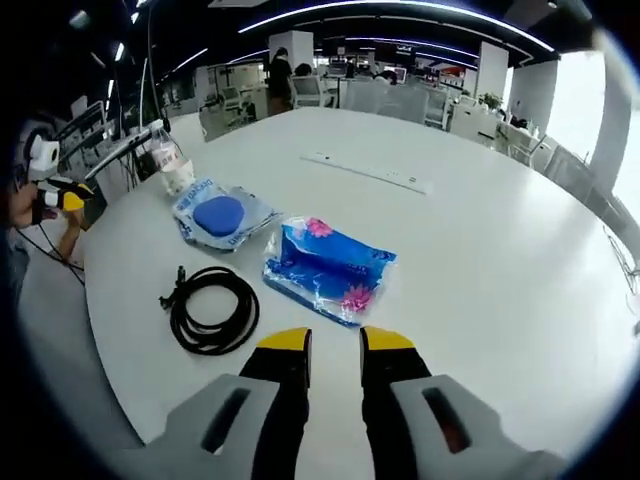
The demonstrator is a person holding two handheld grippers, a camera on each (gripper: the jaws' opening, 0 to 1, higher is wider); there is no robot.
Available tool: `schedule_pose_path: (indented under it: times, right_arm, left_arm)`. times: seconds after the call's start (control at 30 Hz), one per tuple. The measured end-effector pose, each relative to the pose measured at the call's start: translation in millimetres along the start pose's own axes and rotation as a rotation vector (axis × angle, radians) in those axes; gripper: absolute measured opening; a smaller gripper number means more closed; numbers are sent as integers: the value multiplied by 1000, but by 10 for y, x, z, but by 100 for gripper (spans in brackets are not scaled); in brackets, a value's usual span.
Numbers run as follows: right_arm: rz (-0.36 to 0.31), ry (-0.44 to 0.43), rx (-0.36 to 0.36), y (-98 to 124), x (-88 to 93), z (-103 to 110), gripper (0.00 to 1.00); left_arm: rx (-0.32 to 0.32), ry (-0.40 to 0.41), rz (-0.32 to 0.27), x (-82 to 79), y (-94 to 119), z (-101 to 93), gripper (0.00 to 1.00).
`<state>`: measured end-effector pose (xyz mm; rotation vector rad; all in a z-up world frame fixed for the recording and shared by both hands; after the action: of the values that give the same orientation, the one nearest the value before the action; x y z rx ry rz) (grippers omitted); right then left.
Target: Arrange the tabletop items into an orderly group along one side of the table until the central work area is clear of visible clutter.
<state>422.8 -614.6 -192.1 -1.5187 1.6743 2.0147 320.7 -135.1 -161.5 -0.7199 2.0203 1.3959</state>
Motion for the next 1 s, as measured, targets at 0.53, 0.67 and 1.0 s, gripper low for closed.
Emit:
schedule_pose_path:
  times: [0.53, 0.67, 1.0]
  right_arm:
    - [-57, -19, -2, 395, 22, 570, 18]
    - [-74, -28, 2, 448, 36, 632, 19]
    - [-103, -37, 5, 511, 43, 843, 23]
  left_arm:
    - [97, -27, -7, 9, 28, -47, 37]
    - [108, -35, -9, 30, 39, -33, 37]
    - [111, -26, -15, 85, 113, 16, 37]
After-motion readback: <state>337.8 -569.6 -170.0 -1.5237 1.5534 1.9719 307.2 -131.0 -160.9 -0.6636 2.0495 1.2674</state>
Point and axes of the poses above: the point that each gripper's makers call its tool centre point, and the gripper's own axes: y roughly backward along the fingers, z roughly to its left, x roughly out of its underside, the point moved 8 cm from there along y, roughly backward along the fingers, and after that the axes turned 9 degrees about y, right-handed, at the moved point
